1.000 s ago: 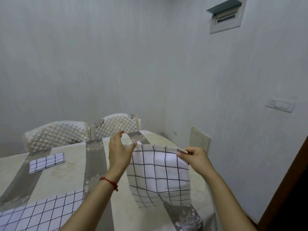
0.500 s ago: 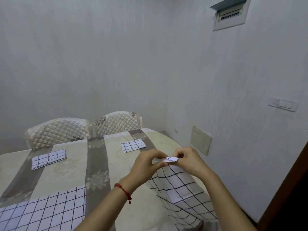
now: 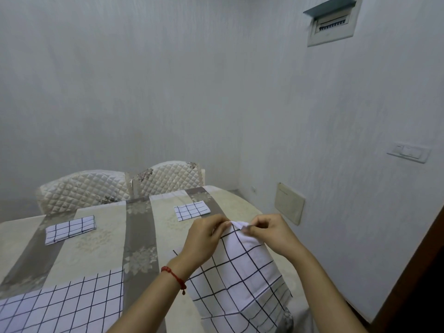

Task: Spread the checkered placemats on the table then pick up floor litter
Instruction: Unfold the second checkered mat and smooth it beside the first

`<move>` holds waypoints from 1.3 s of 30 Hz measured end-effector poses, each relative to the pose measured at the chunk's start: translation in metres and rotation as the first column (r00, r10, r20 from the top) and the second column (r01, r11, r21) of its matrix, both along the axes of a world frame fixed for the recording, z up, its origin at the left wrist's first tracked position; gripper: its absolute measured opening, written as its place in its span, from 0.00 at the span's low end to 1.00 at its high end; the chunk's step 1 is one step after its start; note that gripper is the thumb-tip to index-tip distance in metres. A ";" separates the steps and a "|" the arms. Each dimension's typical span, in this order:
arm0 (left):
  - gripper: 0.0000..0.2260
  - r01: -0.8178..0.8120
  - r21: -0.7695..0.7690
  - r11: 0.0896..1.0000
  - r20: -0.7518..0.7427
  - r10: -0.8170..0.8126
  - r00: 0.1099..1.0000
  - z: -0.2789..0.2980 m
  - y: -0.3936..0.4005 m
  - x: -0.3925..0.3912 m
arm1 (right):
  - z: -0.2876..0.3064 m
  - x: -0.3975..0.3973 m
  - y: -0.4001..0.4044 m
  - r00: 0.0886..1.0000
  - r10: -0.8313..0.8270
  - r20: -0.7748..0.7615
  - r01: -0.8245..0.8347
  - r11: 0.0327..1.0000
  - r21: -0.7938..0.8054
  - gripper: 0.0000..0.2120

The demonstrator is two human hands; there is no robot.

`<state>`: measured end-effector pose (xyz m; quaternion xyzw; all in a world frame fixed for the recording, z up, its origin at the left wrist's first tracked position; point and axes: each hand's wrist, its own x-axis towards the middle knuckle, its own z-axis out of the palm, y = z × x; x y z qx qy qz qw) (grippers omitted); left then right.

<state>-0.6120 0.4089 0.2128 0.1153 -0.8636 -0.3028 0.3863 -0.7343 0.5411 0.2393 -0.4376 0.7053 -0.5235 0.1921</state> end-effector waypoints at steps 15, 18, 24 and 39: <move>0.03 -0.300 0.168 0.939 -0.123 0.322 0.939 -0.012 -0.052 0.036 | -0.024 -0.047 -0.012 0.951 -0.306 0.042 0.308 0.950 -0.055 0.08; 0.08 -0.257 0.380 0.888 -0.042 0.294 0.955 -0.014 -0.064 0.051 | -0.024 -0.059 -0.013 0.934 -0.358 0.002 0.358 0.932 -0.060 0.06; 0.14 -0.240 0.742 0.626 -0.013 0.372 0.928 -0.025 -0.088 0.072 | -0.035 -0.092 -0.019 0.899 -0.428 -0.094 0.429 0.903 -0.009 0.15; 0.05 -0.668 0.360 0.651 0.210 0.641 0.738 -0.021 -0.160 0.041 | -0.034 -0.148 -0.105 0.915 -0.393 -0.093 0.401 0.911 0.096 0.14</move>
